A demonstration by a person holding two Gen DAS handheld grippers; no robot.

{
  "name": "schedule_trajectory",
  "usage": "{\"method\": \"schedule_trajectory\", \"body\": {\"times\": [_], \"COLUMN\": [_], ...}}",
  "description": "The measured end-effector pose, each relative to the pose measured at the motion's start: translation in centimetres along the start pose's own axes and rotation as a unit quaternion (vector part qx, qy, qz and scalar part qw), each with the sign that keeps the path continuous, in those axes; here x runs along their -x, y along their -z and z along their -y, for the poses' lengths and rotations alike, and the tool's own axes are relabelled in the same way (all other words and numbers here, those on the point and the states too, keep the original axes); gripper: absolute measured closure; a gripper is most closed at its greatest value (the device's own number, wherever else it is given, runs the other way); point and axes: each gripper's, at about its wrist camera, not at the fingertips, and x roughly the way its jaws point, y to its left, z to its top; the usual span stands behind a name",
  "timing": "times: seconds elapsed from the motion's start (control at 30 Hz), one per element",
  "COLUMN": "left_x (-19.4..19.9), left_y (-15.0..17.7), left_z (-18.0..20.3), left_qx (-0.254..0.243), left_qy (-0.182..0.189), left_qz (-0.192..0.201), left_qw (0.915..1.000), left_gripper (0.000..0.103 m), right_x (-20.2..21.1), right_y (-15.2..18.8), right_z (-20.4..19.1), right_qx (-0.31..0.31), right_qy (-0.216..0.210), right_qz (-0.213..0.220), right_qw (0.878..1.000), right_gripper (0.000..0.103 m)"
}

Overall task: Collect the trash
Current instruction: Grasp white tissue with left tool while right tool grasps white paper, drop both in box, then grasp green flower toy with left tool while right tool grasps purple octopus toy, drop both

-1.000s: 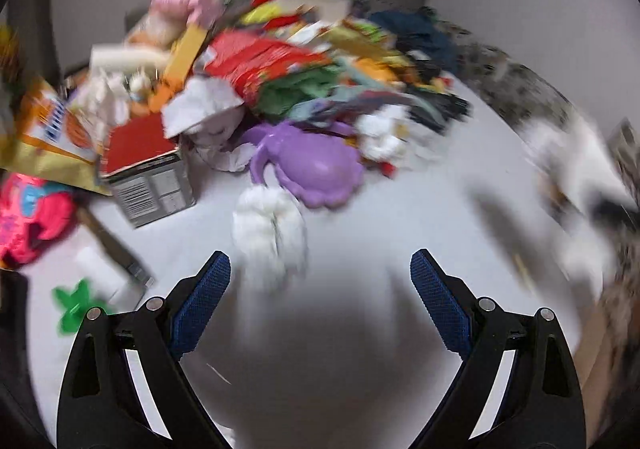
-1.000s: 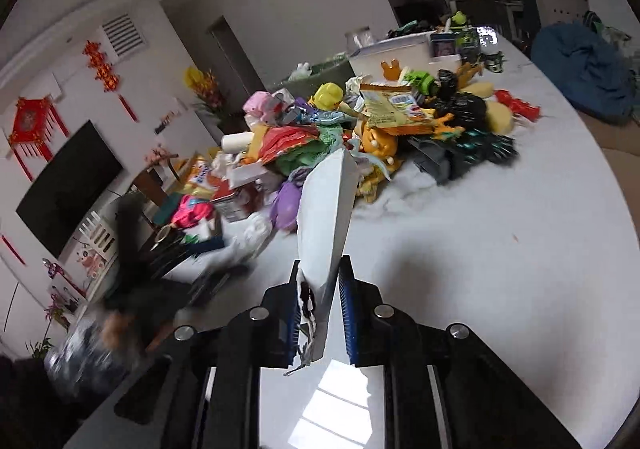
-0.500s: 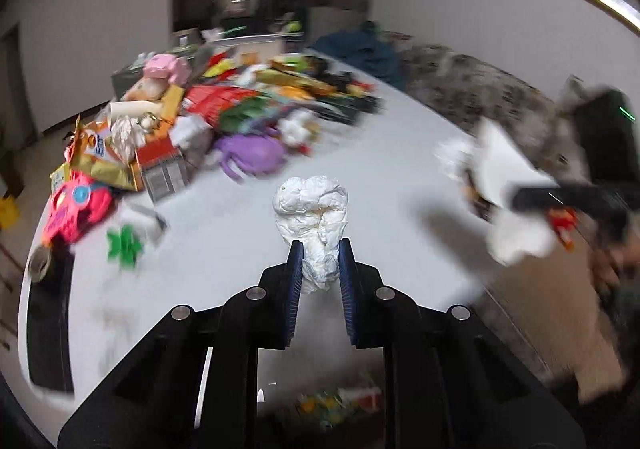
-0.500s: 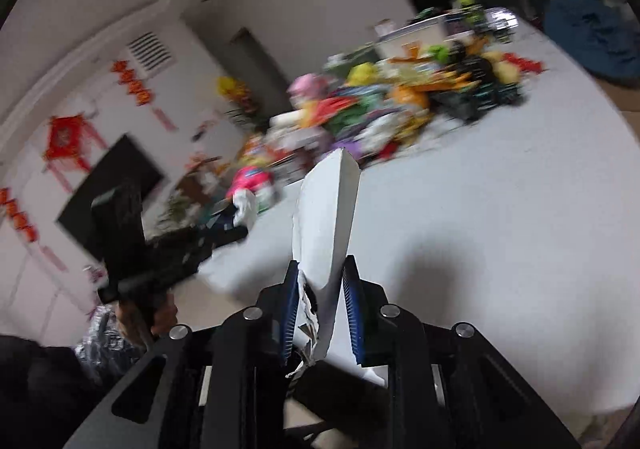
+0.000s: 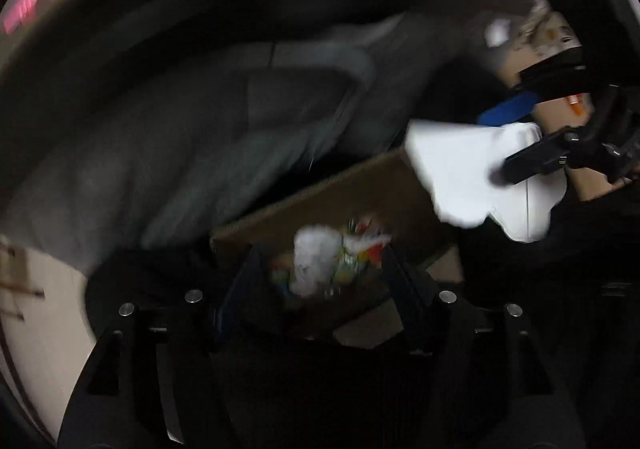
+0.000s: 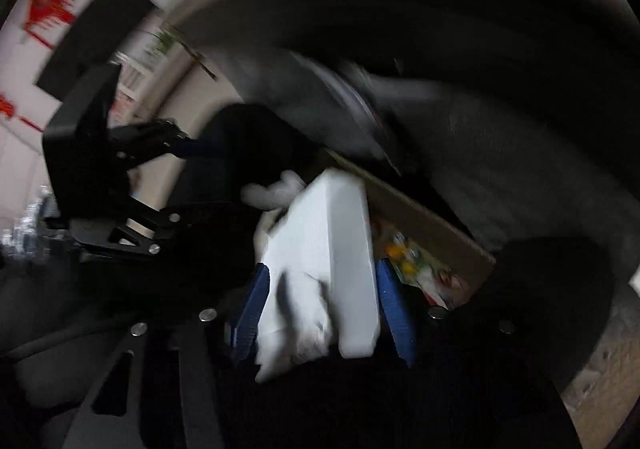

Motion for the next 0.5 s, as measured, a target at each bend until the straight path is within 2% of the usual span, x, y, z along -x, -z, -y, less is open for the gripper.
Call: {"method": "schedule_trajectory", "body": {"times": [0.03,0.1,0.17,0.27,0.33,0.4,0.5], "left_x": [-1.0,-1.0,1.2,5.1,7.9,10.3,12.9], "left_y": [0.1,0.0,-0.1,-0.5,-1.2,-2.4,-4.1], "left_z": [-0.6,-1.3,-1.7,-2.5,-2.8,-3.5,-4.4], "left_qx": [0.012,0.028,0.035,0.049,0.063,0.076,0.097], "left_qy": [0.006,0.001,0.010,0.021,0.025,0.027,0.034], "left_qz": [-0.013,-0.010,0.022,0.076,0.117,0.157,0.206], "left_qw": [0.9998,0.9996,0.9991,0.9956,0.9909,0.9843,0.9732], "left_gripper": [0.040,0.040,0.040,0.034,0.025,0.024,0.021], "right_x": [0.1,1.8,5.7,11.9,15.1,16.8,16.6], "right_y": [0.0,0.1,0.0,-2.6,-5.7,-9.5,-16.0], "right_z": [0.0,-0.7,-1.9,-2.7,-2.1,-0.4,3.5], "right_qx": [0.001,0.006,0.020,0.023,0.018,-0.007,-0.081], "right_qy": [0.007,0.003,-0.010,-0.023,-0.014,0.008,-0.017], "right_qz": [-0.002,0.015,0.054,0.136,0.194,0.241,0.267], "right_qw": [1.000,1.000,0.998,0.990,0.981,0.970,0.960], "right_gripper": [0.047,0.047,0.047,0.040,0.034,0.028,0.026]}}
